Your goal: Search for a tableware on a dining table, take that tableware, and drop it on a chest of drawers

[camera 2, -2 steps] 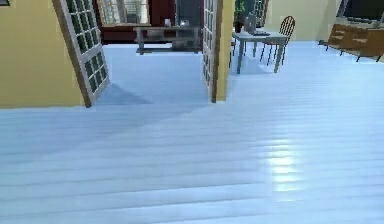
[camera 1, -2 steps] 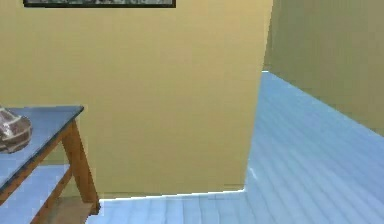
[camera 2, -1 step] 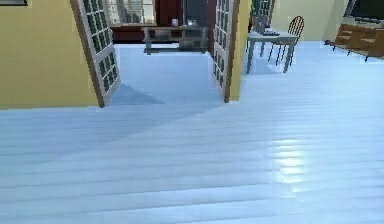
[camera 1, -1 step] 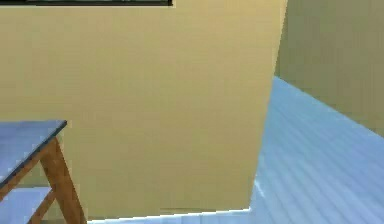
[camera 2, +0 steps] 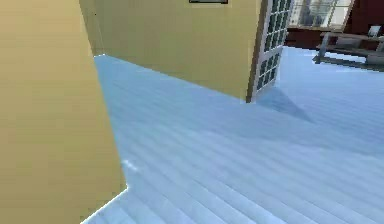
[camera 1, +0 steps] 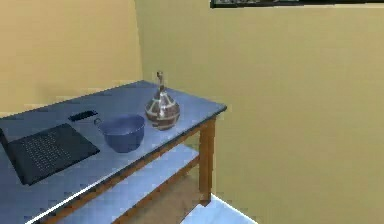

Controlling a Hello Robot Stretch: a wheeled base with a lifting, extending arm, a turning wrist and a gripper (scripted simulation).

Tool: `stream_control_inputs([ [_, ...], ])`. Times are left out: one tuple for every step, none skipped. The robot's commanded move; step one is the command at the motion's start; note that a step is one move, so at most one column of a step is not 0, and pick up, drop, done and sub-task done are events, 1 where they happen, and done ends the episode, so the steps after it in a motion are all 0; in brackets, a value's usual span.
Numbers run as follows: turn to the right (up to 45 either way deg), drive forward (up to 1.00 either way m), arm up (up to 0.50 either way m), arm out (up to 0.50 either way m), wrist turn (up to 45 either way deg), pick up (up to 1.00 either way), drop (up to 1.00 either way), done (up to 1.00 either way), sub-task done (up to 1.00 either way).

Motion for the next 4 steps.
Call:
stream_control_inputs([
  [-45.0, 0.0, 0.0, 0.0, 0.0, 0.0, 0.0, 0.0, 0.0],
  [-45.0, 0.0, 0.0, 0.0, 0.0, 0.0, 0.0, 0.0, 0.0],
  [-18.0, 0.0, 0.0, 0.0, 0.0, 0.0, 0.0, 0.0, 0.0],
  [0.0, 0.0, 0.5, 0.0, 0.0, 0.0, 0.0, 0.0, 0.0],
])
